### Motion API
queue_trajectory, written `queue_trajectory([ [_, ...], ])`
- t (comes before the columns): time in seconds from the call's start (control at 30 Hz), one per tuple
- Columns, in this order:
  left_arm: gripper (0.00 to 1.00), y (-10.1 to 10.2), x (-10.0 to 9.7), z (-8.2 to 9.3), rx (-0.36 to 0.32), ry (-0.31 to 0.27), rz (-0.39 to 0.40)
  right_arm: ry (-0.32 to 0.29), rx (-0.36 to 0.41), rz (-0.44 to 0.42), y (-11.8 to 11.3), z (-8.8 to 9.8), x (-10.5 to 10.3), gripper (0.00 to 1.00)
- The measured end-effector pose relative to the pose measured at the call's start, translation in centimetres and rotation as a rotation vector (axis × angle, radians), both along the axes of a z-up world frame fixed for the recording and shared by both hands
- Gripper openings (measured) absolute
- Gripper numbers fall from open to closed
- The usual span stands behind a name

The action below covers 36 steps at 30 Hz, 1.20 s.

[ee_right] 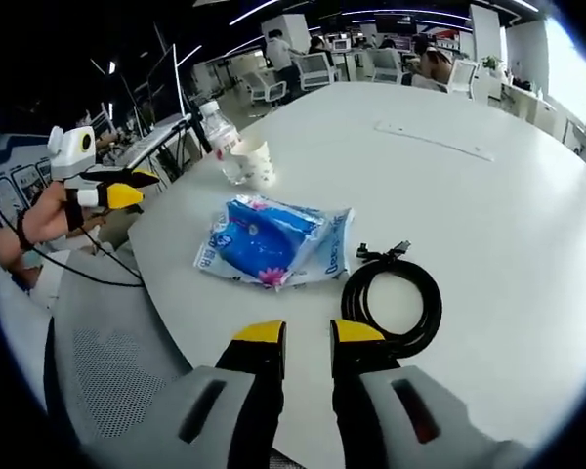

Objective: Arrange the tabletop items into an orderly group along one side of the table until the central work area is clear of visible clutter.

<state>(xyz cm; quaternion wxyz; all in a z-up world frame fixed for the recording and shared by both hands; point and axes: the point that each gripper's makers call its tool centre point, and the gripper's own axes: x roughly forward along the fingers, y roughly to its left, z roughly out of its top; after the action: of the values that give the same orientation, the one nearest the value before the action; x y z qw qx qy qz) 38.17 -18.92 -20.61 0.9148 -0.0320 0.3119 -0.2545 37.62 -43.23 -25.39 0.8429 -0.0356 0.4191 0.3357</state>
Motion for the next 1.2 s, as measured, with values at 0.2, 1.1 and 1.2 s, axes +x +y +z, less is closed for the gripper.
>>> queue_trajectory([
  [0.2, 0.42, 0.6, 0.4, 0.2, 0.003, -0.005, 0.005, 0.007, -0.001, 0.016, 1.3, 0.3, -0.1, 0.16],
  [1.1, 0.42, 4.3, -0.1, 0.3, 0.028, 0.005, 0.080, 0.034, 0.026, 0.085, 6.3, -2.4, 0.7, 0.20],
  [1.2, 0.42, 4.5, -0.3, 0.5, 0.026, 0.002, 0.096, 0.028, 0.023, 0.081, 6.2, -2.5, 1.6, 0.21],
])
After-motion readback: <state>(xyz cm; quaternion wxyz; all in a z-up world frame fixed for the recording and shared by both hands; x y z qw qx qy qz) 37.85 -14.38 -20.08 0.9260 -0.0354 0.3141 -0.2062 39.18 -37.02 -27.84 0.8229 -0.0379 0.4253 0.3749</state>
